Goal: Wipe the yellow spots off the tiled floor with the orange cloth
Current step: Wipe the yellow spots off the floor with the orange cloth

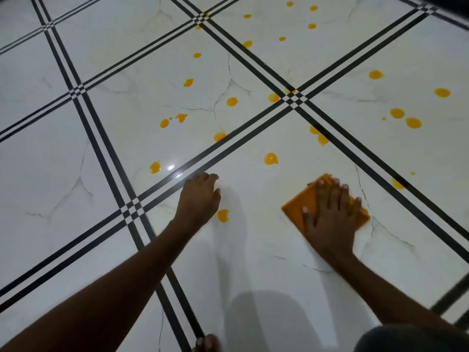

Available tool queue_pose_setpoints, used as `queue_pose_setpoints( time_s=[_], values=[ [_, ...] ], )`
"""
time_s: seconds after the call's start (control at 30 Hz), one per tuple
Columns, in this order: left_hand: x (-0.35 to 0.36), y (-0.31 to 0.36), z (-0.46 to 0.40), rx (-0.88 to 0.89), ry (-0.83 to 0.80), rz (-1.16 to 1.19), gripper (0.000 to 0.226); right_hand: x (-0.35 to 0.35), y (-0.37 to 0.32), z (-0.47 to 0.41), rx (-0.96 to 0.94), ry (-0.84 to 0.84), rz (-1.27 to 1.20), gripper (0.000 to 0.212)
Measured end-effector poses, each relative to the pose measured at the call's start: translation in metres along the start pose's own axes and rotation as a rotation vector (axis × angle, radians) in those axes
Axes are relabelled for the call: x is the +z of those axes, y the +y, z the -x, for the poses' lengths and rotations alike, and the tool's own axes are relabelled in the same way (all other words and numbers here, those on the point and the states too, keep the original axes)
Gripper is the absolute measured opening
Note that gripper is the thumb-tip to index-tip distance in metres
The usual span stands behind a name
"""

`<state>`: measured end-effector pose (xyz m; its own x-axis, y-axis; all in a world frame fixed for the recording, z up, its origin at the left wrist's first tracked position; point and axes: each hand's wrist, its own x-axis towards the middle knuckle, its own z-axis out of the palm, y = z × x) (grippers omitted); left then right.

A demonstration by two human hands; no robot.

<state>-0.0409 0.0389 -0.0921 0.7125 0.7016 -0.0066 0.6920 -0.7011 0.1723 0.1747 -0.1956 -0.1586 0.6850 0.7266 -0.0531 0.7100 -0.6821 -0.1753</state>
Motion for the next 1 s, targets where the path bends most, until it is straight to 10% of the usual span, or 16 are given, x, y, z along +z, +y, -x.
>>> queue_pose_setpoints(
  time_s=[0.2,0.43,0.6,0.83,1.0],
  values=[
    [0.018,-0.024,0.059,-0.221,0.017,-0.025,0.052,0.022,-0.100,-0.021,-0.576,-0.103,-0.035,0.086],
    [0.031,-0.050,0.090,-0.219,-0.241,0.010,0.084,0.006,-0.071,-0.005,-0.097,0.007,-0.002,0.087],
    [0.021,-0.071,0.084,-0.191,-0.399,-0.002,0.083,0.032,-0.156,0.002,-0.751,-0.139,-0.054,0.089],
    [0.011,-0.071,0.082,-0.277,-0.381,0.027,0.101,0.013,-0.112,-0.047,-0.105,0.037,-0.030,0.087],
    [0.009,-0.076,0.082,-0.259,-0.434,0.043,0.106,0.039,-0.199,-0.010,-0.773,-0.120,-0.045,0.087]
  ],
)
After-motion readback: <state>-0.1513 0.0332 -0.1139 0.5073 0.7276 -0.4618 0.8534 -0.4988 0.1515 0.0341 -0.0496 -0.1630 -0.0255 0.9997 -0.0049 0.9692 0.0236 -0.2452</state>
